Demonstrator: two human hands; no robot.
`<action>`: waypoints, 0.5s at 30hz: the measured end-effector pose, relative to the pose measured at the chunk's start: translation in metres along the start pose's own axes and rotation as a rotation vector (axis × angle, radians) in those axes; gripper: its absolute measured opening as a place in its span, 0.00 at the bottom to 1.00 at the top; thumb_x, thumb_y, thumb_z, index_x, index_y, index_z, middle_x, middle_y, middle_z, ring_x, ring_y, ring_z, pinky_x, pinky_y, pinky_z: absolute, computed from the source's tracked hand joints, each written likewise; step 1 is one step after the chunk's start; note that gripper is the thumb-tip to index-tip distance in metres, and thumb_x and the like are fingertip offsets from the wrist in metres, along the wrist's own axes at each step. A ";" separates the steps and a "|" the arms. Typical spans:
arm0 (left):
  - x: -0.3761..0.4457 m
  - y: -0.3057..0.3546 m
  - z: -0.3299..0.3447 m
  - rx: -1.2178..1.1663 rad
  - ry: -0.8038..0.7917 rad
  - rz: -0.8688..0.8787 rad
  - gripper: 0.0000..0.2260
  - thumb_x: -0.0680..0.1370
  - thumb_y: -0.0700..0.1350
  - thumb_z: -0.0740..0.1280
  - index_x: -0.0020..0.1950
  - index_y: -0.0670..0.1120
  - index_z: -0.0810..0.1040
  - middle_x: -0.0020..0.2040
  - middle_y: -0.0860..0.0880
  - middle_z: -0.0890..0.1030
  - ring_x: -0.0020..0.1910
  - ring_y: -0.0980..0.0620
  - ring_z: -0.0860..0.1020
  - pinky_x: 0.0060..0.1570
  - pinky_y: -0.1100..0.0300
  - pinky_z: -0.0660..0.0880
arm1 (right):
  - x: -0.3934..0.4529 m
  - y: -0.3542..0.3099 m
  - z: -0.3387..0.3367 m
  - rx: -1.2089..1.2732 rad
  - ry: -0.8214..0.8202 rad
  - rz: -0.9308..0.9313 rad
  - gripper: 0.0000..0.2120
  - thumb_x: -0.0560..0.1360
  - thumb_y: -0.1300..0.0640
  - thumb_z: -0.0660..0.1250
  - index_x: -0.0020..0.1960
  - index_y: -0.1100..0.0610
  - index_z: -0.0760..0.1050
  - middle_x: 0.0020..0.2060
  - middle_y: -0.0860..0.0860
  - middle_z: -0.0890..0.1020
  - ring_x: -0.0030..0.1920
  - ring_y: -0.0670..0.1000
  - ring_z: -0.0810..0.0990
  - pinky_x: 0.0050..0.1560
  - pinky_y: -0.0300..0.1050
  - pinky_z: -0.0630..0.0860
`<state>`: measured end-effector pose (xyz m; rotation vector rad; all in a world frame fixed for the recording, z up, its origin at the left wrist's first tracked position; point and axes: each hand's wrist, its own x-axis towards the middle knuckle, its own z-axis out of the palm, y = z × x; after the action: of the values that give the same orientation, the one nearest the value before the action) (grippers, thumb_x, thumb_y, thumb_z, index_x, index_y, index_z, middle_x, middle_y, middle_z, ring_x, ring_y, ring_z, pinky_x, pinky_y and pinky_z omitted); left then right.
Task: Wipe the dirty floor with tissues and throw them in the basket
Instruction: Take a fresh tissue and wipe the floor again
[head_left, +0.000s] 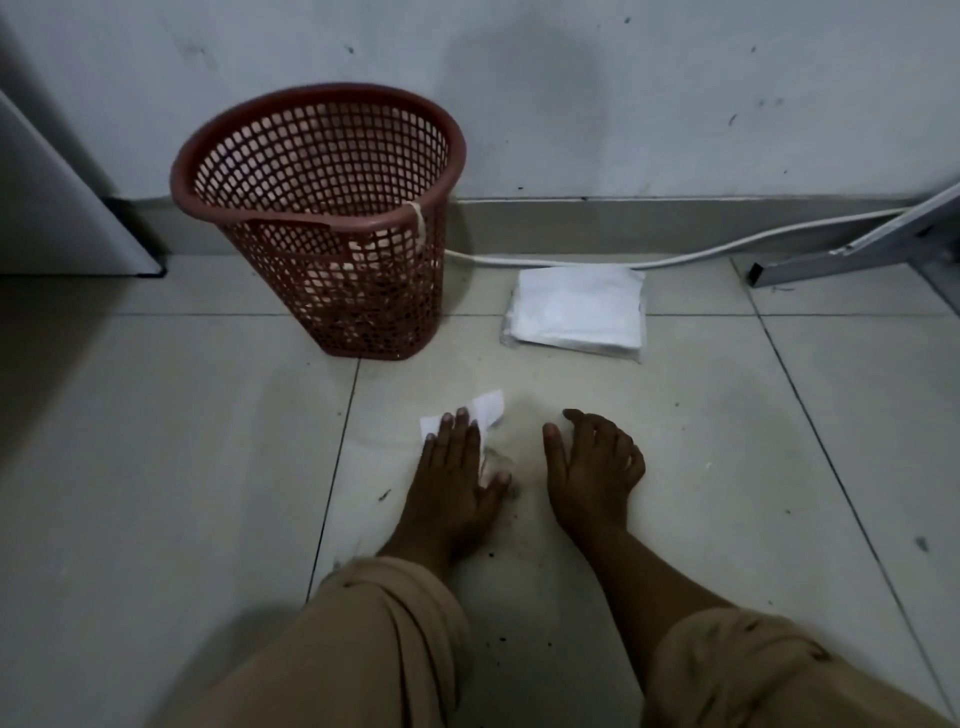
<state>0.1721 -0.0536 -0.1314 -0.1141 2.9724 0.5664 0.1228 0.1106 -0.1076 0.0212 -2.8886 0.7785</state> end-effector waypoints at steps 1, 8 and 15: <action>-0.001 0.002 0.002 -0.014 -0.019 0.068 0.35 0.80 0.64 0.45 0.79 0.47 0.37 0.79 0.51 0.35 0.77 0.54 0.34 0.75 0.57 0.33 | 0.002 0.003 -0.002 -0.003 0.001 0.000 0.27 0.77 0.37 0.48 0.64 0.52 0.74 0.60 0.52 0.77 0.64 0.56 0.71 0.68 0.59 0.61; -0.035 0.020 0.012 -0.047 -0.029 0.271 0.33 0.79 0.67 0.45 0.80 0.52 0.50 0.80 0.54 0.50 0.78 0.59 0.43 0.75 0.62 0.37 | 0.010 -0.004 -0.011 0.062 0.019 0.006 0.16 0.79 0.45 0.61 0.60 0.53 0.77 0.55 0.52 0.79 0.59 0.57 0.73 0.61 0.55 0.66; -0.060 0.033 0.001 0.057 0.317 0.242 0.09 0.73 0.51 0.70 0.46 0.47 0.82 0.46 0.48 0.83 0.47 0.47 0.81 0.57 0.50 0.76 | 0.008 -0.021 -0.018 0.051 -0.062 -0.045 0.17 0.81 0.46 0.58 0.53 0.56 0.80 0.52 0.54 0.81 0.57 0.58 0.74 0.61 0.55 0.66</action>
<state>0.2281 -0.0198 -0.1130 0.1817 3.3352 0.5314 0.1185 0.1016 -0.0808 0.1171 -2.9148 0.8575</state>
